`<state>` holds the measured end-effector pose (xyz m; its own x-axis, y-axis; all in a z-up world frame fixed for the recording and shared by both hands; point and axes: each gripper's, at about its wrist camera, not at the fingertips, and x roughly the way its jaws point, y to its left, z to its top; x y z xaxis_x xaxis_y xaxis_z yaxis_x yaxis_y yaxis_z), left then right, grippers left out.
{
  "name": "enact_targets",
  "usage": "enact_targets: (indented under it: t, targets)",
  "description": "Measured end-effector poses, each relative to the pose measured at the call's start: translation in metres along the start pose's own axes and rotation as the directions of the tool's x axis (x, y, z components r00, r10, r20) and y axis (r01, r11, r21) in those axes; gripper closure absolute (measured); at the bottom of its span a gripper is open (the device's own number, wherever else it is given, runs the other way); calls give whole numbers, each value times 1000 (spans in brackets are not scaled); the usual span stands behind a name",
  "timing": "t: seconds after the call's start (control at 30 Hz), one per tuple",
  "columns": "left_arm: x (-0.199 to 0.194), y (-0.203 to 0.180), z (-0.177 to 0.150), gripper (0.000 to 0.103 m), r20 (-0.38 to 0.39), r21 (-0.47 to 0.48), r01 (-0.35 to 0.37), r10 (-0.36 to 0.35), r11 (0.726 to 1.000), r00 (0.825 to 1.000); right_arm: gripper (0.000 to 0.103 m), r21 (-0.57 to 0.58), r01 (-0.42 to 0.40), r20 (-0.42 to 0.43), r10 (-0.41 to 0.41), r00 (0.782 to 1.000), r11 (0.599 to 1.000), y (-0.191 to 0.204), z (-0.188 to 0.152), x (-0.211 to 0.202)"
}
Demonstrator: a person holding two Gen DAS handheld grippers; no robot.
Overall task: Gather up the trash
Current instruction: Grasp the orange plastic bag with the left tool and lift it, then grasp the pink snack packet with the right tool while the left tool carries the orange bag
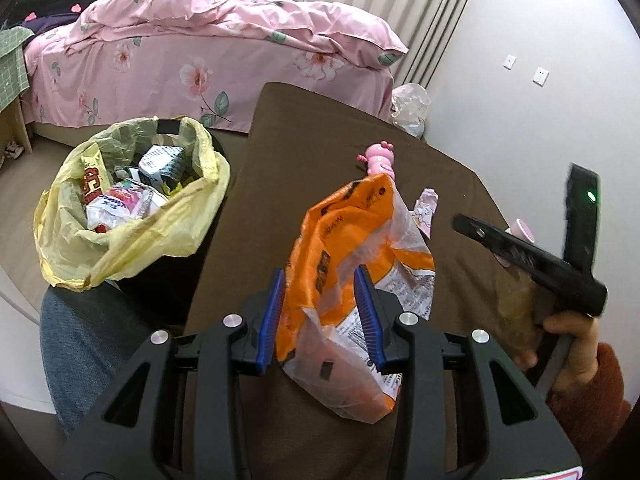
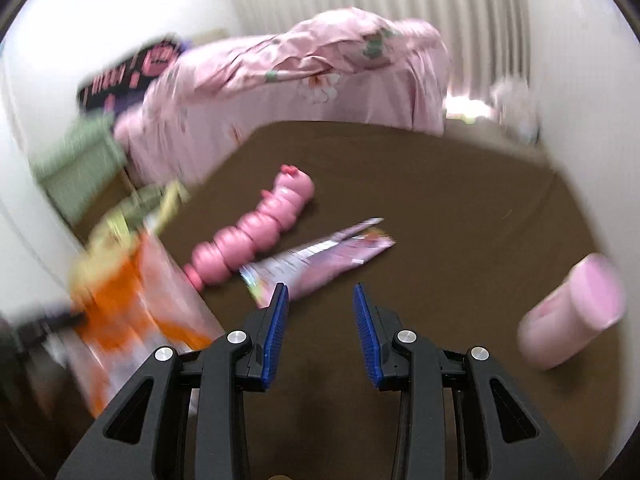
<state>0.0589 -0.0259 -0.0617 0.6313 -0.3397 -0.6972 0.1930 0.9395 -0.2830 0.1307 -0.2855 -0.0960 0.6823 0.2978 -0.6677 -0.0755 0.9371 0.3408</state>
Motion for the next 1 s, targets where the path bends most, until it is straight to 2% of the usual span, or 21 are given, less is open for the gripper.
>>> enact_targets:
  t: [0.03,0.1,0.2,0.27,0.4,0.67,0.77,0.93,0.97,1.0]
  targets:
    - [-1,1,0,68,4,1,-3,3,1000,1000,70,73,-14,-12,15,1000,997,-1,2,10]
    - [-3,2,0,64,11,7,-11,10,1000,1000,70,141,4,-40,1,999,990,1,6,29]
    - [-4,3,-1,63,9,22,-14,14,1000,1000,71,94,43,-75,-35,997,995,13,9,48]
    - [-4,2,-2,63,6,31,-12,12,999,1000,82,39,42,-67,-39,997,998,18,9,46]
    - [-1,0,-3,62,-4,36,-2,2,999,1000,92,3,37,-46,-37,998,999,12,8,29]
    - [-10,-5,-12,50,-16,113,13,-11,994,1000,92,-84,70,59,-65,996,994,-10,-2,-40]
    - [-7,1,-19,50,-39,84,3,0,996,999,92,-110,75,86,-65,994,991,-16,-13,-63]
    - [9,4,-13,50,-77,21,20,-18,1000,997,92,-136,80,107,-66,992,987,-16,-24,-77]
    - [14,4,-12,59,-89,16,14,-13,1000,996,92,-140,79,113,-64,992,987,-14,-24,-78]
    - [19,5,-11,79,-100,4,20,-19,1000,995,92,-142,78,119,-61,991,987,-14,-25,-80]
